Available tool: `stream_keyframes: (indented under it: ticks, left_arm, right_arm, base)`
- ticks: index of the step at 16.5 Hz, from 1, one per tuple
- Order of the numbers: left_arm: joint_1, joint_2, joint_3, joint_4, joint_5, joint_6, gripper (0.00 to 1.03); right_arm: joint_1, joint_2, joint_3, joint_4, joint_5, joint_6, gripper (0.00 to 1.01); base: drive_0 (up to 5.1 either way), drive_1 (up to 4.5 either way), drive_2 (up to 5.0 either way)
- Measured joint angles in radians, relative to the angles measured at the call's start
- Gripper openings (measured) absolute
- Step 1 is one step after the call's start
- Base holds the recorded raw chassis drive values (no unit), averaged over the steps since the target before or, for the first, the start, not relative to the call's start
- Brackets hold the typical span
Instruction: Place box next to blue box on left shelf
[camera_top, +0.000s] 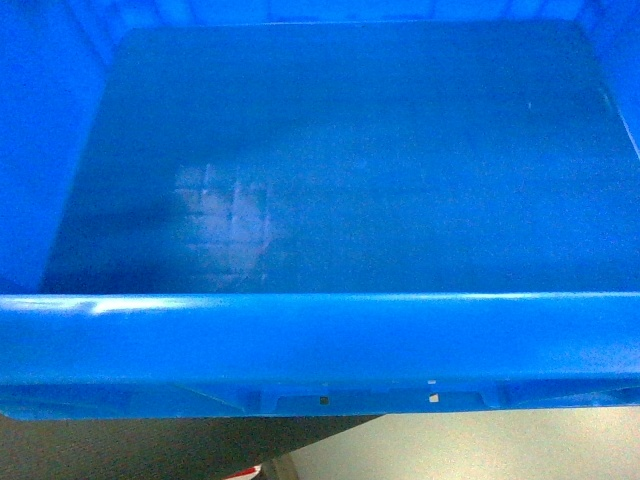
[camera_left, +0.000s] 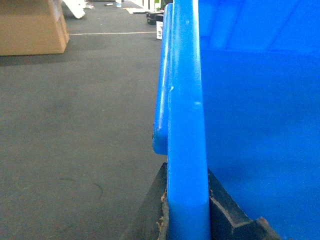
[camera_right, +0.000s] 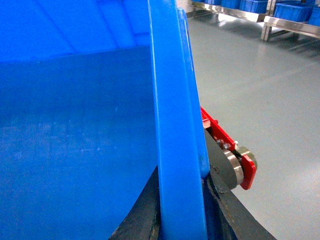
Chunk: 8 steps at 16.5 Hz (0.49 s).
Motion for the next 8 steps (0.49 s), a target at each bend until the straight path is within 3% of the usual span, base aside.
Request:
stream_keyframes:
  ticks: [8]
  left_arm:
    - [0.000,0.000,0.000,0.000,0.000,0.000,0.10]
  right_arm:
    - [0.000,0.000,0.000,0.000,0.000,0.000,0.16]
  base:
    - [-1.5,-1.48,-1.5]
